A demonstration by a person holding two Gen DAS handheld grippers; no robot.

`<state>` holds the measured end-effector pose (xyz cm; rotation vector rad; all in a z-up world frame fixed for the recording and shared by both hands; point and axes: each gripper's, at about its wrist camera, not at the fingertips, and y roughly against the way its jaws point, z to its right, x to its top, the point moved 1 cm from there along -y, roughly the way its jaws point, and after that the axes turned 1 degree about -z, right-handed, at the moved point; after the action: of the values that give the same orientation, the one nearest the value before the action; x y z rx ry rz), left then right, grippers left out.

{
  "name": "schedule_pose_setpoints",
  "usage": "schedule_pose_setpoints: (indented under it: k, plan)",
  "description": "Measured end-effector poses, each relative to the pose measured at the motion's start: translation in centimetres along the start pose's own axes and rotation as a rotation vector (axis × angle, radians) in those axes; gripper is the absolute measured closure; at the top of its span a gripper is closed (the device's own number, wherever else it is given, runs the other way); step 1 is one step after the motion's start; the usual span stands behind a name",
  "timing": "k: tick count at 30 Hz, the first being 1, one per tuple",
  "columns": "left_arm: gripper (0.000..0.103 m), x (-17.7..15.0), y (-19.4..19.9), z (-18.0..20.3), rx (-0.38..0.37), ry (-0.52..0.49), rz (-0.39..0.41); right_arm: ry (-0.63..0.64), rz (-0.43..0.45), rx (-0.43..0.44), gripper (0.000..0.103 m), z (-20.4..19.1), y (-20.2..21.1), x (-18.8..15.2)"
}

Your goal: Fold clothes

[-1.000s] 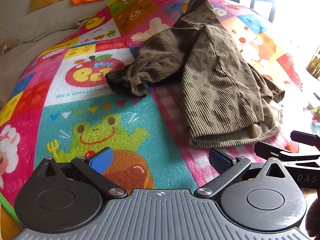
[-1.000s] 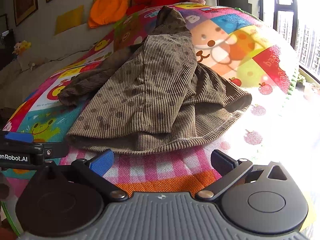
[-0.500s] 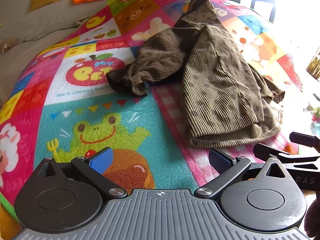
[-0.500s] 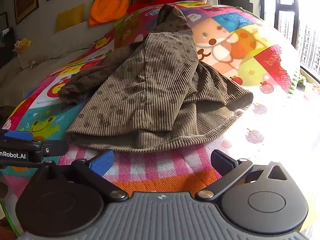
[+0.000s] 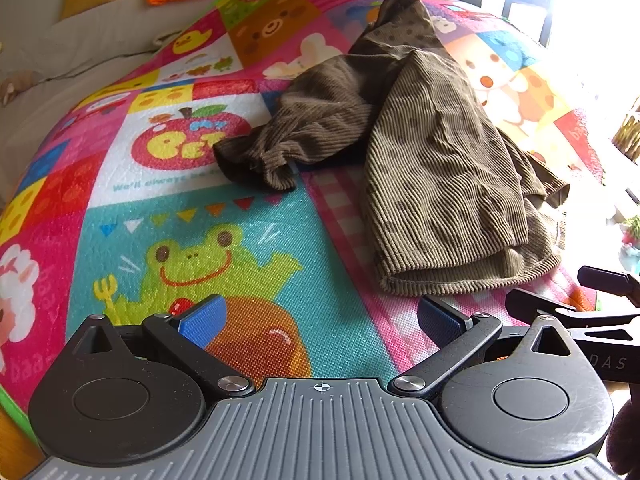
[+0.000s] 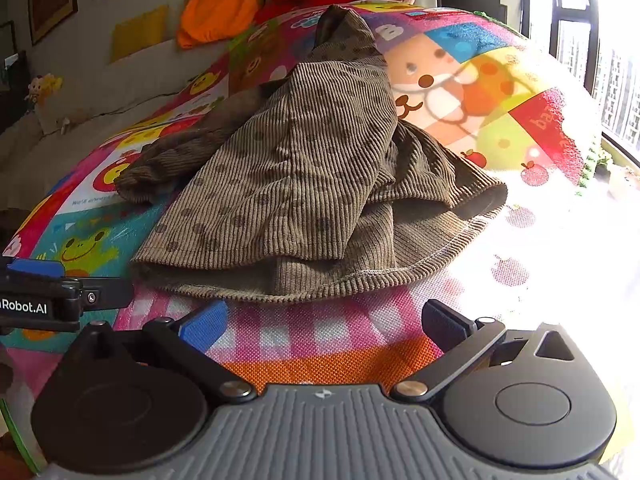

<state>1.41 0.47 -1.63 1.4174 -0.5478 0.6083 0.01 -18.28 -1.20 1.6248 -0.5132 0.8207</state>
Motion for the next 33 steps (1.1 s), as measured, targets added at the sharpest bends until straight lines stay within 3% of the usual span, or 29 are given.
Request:
schedule_pose_setpoints:
  k: [18,24,27,30,33]
  plan:
    - [0.0,0.2,-0.5,-0.9,0.0,0.034,-0.02,0.009,-0.016,-0.005,0.0,0.1,-0.5,0.2]
    - [0.0,3.0,-0.4,-1.8,-0.029,-0.034,0.078,0.037,-0.015,0.016,0.0,0.0,-0.5,0.5]
    - [0.0,5.3,-0.9,-2.6,-0.047,-0.08,0.144,0.053,0.042,0.057,0.0,0.5,-0.4,2.1]
    - [0.0,7.3,-2.6,-3.3,-0.05,-0.12,0.163,0.0,0.1,0.164,0.0,1.7,-1.1,4.6]
    - [0.0,8.5,-4.1,-3.7,-0.061,-0.167,0.16,-0.036,0.075,0.228,0.0,2.4,-3.6,6.6]
